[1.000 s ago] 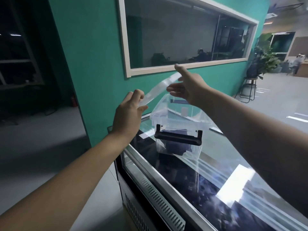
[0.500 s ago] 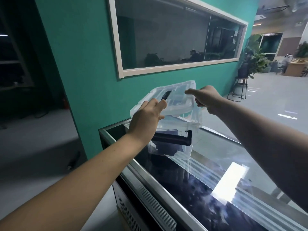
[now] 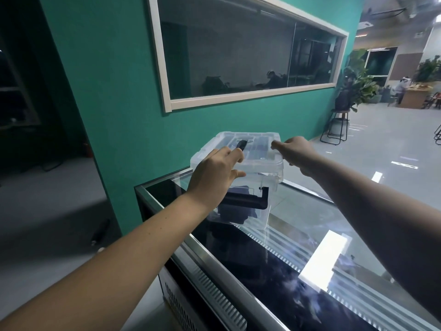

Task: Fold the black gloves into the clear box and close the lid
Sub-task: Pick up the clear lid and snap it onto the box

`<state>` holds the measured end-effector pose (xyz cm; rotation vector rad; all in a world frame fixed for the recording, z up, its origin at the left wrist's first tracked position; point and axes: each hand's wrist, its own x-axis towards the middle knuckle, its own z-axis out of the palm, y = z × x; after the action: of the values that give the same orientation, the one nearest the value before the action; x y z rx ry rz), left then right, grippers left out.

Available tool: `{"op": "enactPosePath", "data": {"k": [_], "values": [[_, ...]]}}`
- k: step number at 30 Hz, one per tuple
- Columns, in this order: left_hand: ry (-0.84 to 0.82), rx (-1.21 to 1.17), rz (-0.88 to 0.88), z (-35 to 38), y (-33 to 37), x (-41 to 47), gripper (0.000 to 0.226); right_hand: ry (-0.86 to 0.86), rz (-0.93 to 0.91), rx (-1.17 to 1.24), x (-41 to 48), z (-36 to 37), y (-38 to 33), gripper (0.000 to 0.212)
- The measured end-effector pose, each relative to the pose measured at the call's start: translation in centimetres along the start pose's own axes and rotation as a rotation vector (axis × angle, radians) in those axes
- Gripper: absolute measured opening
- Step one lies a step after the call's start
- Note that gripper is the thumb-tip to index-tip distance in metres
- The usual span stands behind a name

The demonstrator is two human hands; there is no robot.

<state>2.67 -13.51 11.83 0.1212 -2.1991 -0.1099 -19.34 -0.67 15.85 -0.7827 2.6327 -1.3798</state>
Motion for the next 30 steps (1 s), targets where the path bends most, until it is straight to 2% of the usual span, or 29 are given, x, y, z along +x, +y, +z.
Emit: {"op": "enactPosePath", "data": {"k": [6,9,14,17,23,25,30], "values": [[-0.036,-0.016,0.014,0.4,0.1,-1.2,0.035,-0.004,0.016,-0.089,-0.1,0.5,0.8,0.045],[-0.048,-0.019,-0.004,0.6,-0.1,-1.4,0.034,-0.032,0.055,-0.024,0.3,0.9,1.7,0.043],[-0.073,-0.070,-0.039,0.5,-0.4,-1.7,0.032,-0.065,0.132,0.268,0.0,1.7,2.1,0.035],[-0.089,-0.121,-0.103,0.2,-1.0,-1.7,0.041,-0.095,0.232,0.450,-0.2,2.3,2.0,0.027],[-0.094,-0.100,-0.242,-1.0,-4.1,-1.9,0.059,-0.292,0.359,0.770,-2.8,3.0,1.6,0.026],[-0.100,-0.070,-0.285,-1.4,-5.2,-2.0,0.055,-0.339,0.385,0.832,-4.0,3.5,1.2,0.026],[-0.048,-0.113,-0.466,-2.4,-7.3,-2.0,0.028,-0.463,0.470,0.926,-7.2,4.4,-0.5,0.033]]}}
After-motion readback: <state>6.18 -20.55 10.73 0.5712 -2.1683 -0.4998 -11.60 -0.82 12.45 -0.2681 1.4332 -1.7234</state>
